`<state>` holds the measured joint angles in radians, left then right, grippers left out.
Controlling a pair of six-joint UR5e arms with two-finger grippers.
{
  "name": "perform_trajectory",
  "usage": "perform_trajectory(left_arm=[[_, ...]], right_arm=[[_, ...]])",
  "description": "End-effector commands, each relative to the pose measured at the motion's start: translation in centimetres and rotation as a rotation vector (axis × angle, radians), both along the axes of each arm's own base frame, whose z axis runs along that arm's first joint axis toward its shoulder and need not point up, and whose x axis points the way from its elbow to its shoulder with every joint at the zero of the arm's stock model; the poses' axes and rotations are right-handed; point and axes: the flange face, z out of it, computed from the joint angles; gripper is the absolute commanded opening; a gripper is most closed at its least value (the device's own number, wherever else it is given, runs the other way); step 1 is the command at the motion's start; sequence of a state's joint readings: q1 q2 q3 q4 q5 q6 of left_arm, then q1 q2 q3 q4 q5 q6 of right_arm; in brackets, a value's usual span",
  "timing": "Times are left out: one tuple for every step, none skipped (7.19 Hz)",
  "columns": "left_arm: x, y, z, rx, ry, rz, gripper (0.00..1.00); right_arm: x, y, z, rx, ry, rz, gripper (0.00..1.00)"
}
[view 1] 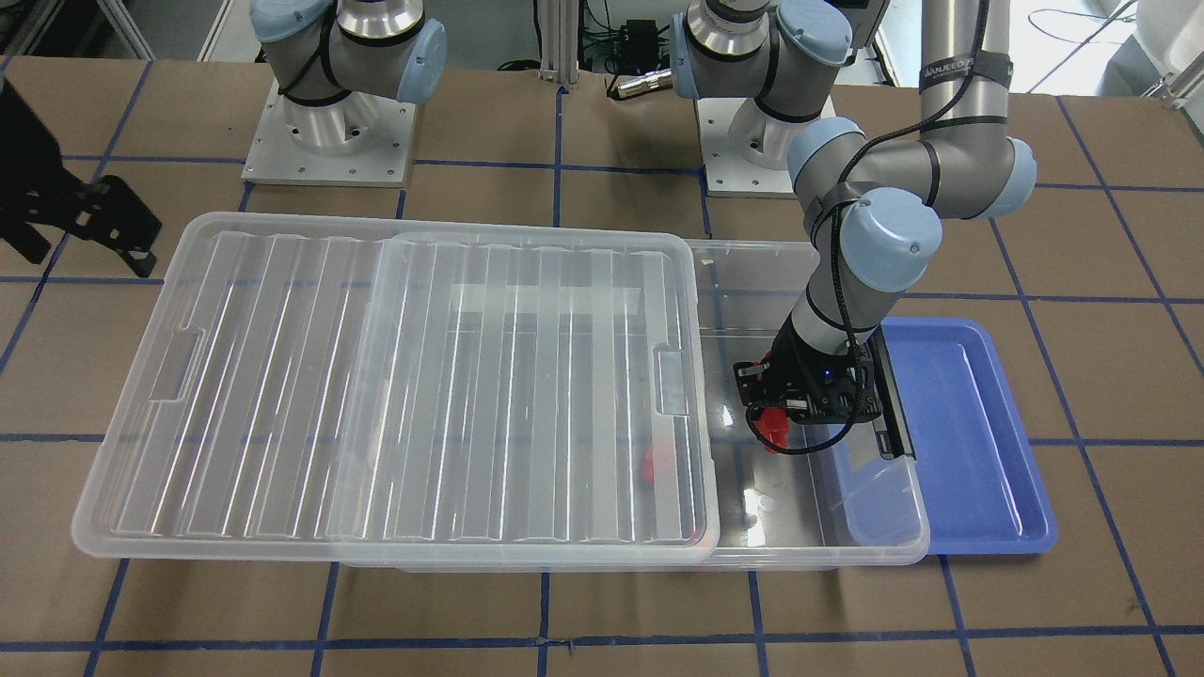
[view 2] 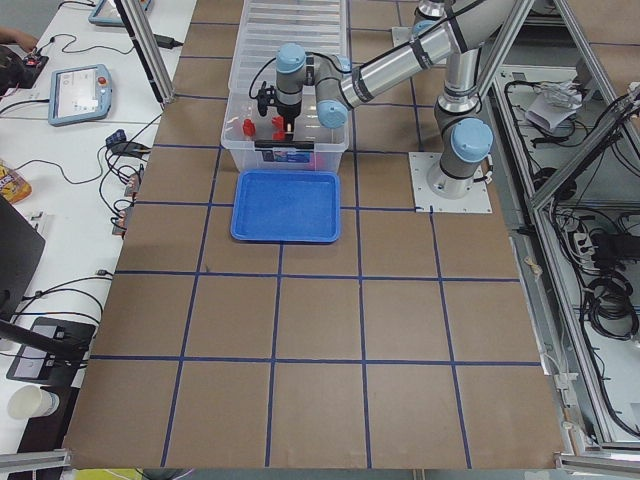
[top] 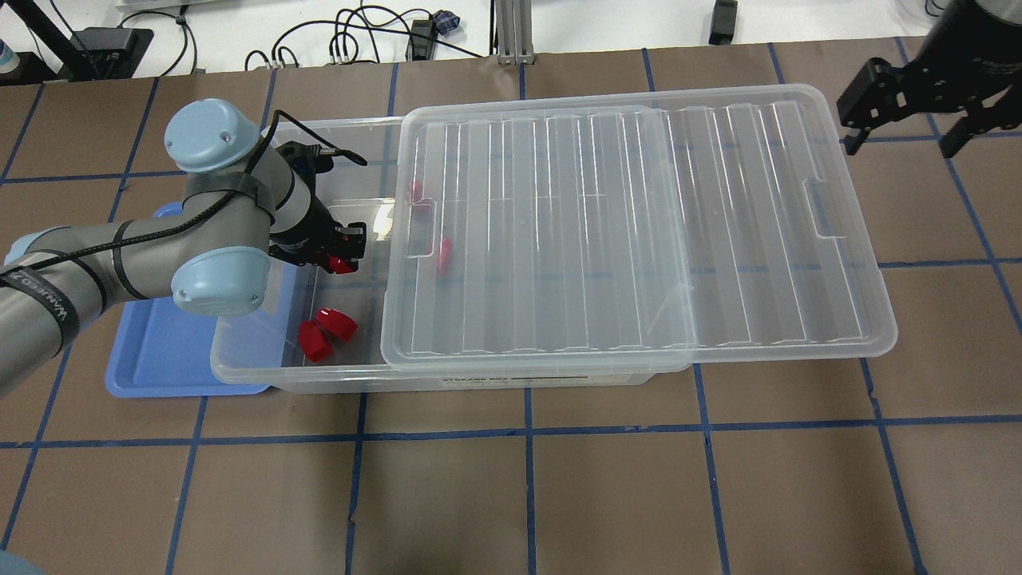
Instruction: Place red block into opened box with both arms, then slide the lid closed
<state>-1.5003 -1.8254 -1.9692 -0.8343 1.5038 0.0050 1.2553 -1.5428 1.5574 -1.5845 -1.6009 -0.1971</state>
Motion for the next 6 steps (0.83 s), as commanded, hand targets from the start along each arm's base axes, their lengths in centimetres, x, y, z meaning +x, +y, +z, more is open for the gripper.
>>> perform_trajectory(left_arm=[[0.1,-0.5,-0.8,-0.029,-0.005,-0.007,0.8],[0.1,-0.8,-0.6,-0.035,-0.006,-0.005,1.0],[0.2,-0.9,-0.1,-0.044,-0.008,-0.004,1.0],[0.2,-0.8,1.0,-0.062,-0.009,-0.002,1.0],[0.1,-1.2,3.0,-0.077,-0.01,-0.004,1.0],[0.3,-1.4,5.5,-0.035,-0.026,-0.002,1.0]], right_arm=[[-9.4,2.1,-5.8,0.022,0.032,0.008,1.0],[-9.4,2.9,-8.3,0.025,0.022,0.0,1.0],[-9.2,3.2,-10.4,0.045,0.009,0.001,1.0],[-9.2,3.3,-12.0,0.038,0.013,0.002,1.0],[-9.1,3.4,-12.6,0.035,0.015,0.0,1.0],[-8.9,3.3,-12.7,0.037,0.014,0.002,1.0]])
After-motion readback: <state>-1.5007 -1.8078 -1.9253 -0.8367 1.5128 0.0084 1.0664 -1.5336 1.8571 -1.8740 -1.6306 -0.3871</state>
